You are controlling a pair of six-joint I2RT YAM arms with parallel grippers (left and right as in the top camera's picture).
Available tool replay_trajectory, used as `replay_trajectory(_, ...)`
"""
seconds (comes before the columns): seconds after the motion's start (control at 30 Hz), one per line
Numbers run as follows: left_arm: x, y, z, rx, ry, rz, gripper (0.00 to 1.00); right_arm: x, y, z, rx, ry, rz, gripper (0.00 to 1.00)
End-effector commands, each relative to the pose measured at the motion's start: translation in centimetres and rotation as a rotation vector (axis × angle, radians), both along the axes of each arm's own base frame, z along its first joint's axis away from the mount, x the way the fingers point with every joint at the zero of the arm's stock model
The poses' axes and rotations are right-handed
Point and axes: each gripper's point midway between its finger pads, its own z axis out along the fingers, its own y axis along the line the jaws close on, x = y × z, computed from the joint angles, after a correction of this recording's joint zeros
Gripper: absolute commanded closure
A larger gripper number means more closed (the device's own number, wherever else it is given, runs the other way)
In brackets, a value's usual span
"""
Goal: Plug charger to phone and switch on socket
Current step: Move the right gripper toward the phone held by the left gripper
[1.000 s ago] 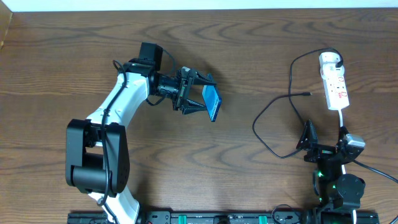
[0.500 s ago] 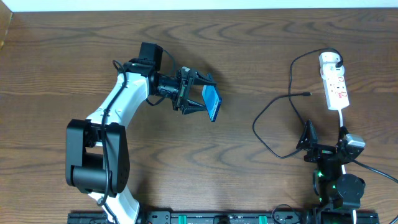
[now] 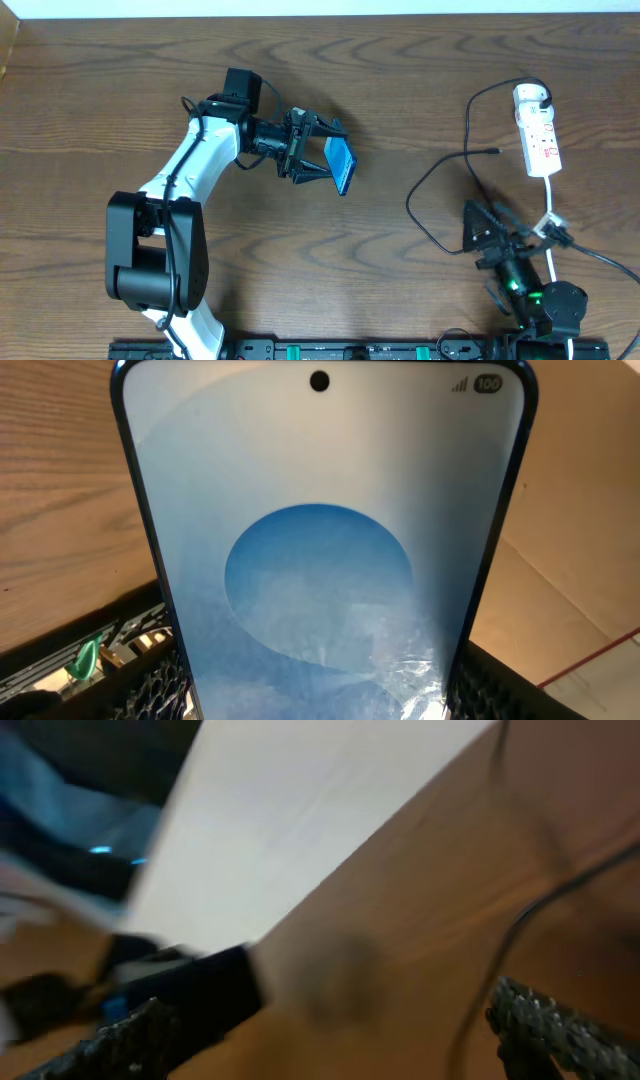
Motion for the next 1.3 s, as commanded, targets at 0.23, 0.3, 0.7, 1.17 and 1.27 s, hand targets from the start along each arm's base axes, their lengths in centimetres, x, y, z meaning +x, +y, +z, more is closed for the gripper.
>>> replay_trajectory(0.23, 0.4, 0.3, 1.3, 0.022, -0.039, 0.020, 0.42, -0.6, 1.4, 1.8, -0.062, -0.091, 0.084, 0.01)
replay_trajectory(0.3, 0.4, 0.3, 1.3, 0.023, -0.039, 0.020, 0.42, -0.7, 1.4, 2.7, -0.079, -0.104, 0.083, 0.01)
replay_trajectory(0.7, 0.5, 0.4, 0.9, 0.048, -0.043, 0.028, 0.42, 0.8, 1.4, 9.5, -0.236, 0.016, 0.113, 0.01)
replay_trajectory(1.17, 0.5, 0.4, 0.9, 0.048, -0.043, 0.028, 0.42, 3.9, 8.3, 10.5, -0.373, 0.237, 0.216, 0.01)
replay_trajectory(1.27, 0.5, 0.4, 0.9, 0.048, -0.043, 0.028, 0.42, 4.2, 11.1, 9.3, -0.431, 0.277, 0.249, 0.01)
